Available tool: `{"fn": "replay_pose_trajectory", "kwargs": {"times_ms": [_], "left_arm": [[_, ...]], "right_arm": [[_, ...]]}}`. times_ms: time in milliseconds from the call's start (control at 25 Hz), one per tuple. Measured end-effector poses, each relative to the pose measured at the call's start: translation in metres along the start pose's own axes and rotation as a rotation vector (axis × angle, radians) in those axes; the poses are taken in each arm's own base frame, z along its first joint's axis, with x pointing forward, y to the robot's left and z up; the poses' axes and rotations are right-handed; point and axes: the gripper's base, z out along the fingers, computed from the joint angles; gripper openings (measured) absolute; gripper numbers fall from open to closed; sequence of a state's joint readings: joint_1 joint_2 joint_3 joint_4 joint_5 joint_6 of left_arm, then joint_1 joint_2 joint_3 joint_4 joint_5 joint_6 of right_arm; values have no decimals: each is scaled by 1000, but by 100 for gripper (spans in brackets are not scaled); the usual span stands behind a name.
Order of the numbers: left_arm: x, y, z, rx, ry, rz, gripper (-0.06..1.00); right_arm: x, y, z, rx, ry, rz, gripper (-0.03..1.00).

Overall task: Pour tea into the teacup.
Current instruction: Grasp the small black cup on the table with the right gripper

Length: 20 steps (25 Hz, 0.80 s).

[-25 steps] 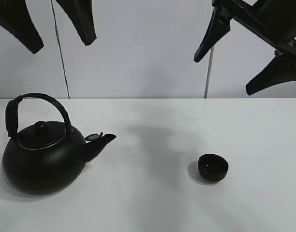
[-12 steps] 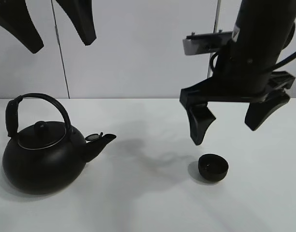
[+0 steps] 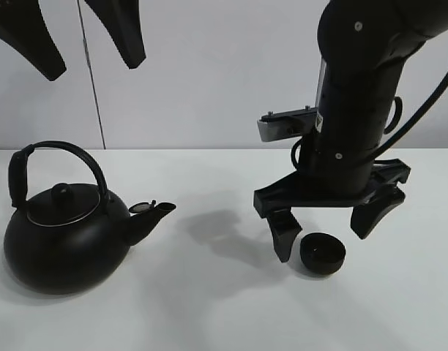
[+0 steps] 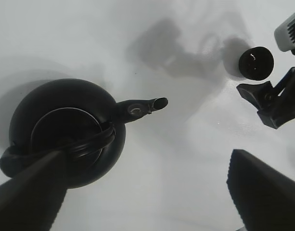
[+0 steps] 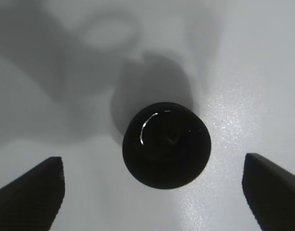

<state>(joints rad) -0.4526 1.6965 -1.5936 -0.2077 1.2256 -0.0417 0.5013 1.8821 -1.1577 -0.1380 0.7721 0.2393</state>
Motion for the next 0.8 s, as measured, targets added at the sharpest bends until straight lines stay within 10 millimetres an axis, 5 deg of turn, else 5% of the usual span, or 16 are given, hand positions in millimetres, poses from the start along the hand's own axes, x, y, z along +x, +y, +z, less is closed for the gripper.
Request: {"fn": "replay_pose_trajectory", "kwargs": {"times_ms": [240, 600, 800], "left_arm": [[0, 0, 0, 0, 0, 0, 65], [0, 0, 0, 0, 0, 0, 65], [0, 0, 0, 0, 0, 0, 65]], "right_arm": [[0, 3, 26, 2, 41, -4, 69], [-2, 2, 35, 21, 32, 1, 65], [-3, 0, 37, 47, 24, 7, 49]]}}
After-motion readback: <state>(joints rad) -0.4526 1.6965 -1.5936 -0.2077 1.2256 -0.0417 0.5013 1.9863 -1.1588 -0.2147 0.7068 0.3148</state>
